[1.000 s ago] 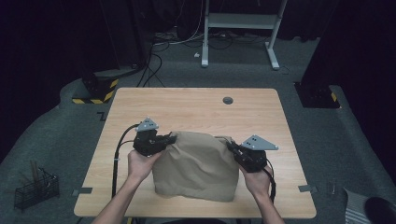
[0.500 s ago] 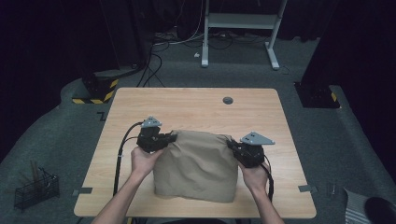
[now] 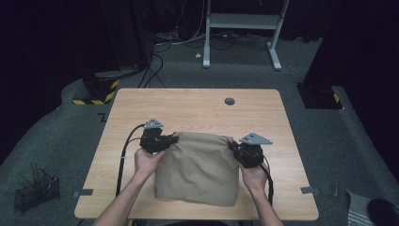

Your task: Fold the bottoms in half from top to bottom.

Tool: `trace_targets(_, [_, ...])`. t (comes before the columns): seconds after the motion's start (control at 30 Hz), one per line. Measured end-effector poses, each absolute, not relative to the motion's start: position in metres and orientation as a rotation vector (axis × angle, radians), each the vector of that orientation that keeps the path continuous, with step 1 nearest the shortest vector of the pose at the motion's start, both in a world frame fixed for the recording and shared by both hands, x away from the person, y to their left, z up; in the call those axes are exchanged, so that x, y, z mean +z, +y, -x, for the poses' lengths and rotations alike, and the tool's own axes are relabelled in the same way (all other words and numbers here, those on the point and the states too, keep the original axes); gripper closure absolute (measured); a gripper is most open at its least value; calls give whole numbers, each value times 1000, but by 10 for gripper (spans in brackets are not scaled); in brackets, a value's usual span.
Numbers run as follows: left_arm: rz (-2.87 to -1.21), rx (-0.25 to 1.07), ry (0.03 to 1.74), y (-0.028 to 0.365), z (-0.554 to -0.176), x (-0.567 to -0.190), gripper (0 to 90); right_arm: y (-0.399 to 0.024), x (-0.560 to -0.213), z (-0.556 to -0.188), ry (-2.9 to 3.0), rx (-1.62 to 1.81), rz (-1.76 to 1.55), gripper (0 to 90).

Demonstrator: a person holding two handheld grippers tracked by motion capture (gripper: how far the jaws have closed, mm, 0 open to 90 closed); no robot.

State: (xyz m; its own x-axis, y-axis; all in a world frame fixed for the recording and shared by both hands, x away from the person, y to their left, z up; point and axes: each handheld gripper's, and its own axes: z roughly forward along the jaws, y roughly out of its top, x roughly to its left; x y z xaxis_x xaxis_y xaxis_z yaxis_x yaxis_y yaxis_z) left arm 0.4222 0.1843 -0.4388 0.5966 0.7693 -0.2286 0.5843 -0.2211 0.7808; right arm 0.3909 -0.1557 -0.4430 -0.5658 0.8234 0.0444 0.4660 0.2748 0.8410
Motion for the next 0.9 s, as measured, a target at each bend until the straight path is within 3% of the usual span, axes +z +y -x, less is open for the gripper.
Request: trace_targets(0.9, [-1955, 279, 1137, 177, -437, -458, 818, -153, -463, -407, 2174, 1142, -1232, 868])
